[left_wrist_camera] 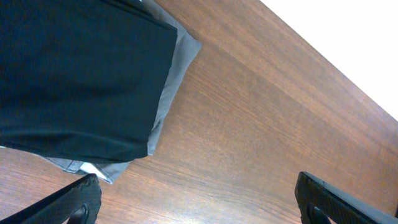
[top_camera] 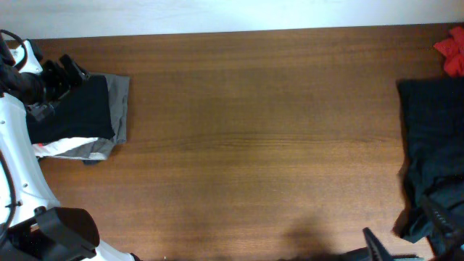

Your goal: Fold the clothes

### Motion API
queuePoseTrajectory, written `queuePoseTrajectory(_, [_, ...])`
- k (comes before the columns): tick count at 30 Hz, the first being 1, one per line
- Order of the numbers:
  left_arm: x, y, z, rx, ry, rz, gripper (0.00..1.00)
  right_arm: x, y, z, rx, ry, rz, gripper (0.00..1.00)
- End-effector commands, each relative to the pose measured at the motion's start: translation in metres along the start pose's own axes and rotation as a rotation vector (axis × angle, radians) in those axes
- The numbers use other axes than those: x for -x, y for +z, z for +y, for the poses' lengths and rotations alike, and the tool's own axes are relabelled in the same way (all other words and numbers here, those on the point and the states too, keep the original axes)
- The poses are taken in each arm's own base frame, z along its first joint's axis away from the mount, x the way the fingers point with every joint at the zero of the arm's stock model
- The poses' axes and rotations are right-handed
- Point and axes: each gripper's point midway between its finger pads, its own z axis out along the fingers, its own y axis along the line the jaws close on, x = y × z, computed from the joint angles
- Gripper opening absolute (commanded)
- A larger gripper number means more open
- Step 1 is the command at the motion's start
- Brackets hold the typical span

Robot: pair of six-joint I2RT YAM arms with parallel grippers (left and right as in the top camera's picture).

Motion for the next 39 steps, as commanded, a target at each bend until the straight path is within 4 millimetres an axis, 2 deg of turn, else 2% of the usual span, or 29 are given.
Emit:
queuePoseTrajectory(1, [-0.001, 0.003, 0.000, -0.007, 0.003, 0.011, 0.99, -0.033, 0.011, -0.006, -0.033, 0.010, -0.017, 0.99])
queuePoseTrajectory(5, [-0.001, 0.003, 0.001, -0.007, 0.003, 0.011, 0.99, -0.056, 0.034, -0.013, -0.061, 0.001, -0.063, 0.99])
queuePoseTrajectory(13, [-0.001, 0.003, 0.001, -0.007, 0.003, 0.011, 0.99, -0.097, 0.096, -0.035, -0.098, -0.016, -0.139, 0.99])
queuePoseTrajectory(20, [-0.001, 0.003, 0.000, -0.007, 0.003, 0.011, 0.99, -0.127, 0.128, -0.047, -0.123, -0.026, -0.196, 0.99])
queuePoseTrajectory(26, [-0.001, 0.003, 0.001, -0.007, 0.003, 0.011, 0.99, -0.159, 0.132, -0.078, -0.282, 0.126, -0.191, 0.99])
queuePoseTrajectory(33, [-0.001, 0.003, 0.000, -0.007, 0.003, 0.011, 0.99, -0.182, 0.136, -0.088, -0.339, 0.134, -0.166, 0.99])
queuePoseTrajectory(39, [-0.001, 0.003, 0.000, -0.007, 0.003, 0.011, 0.99, -0.209, 0.144, -0.092, -0.353, 0.141, -0.110, 0.99])
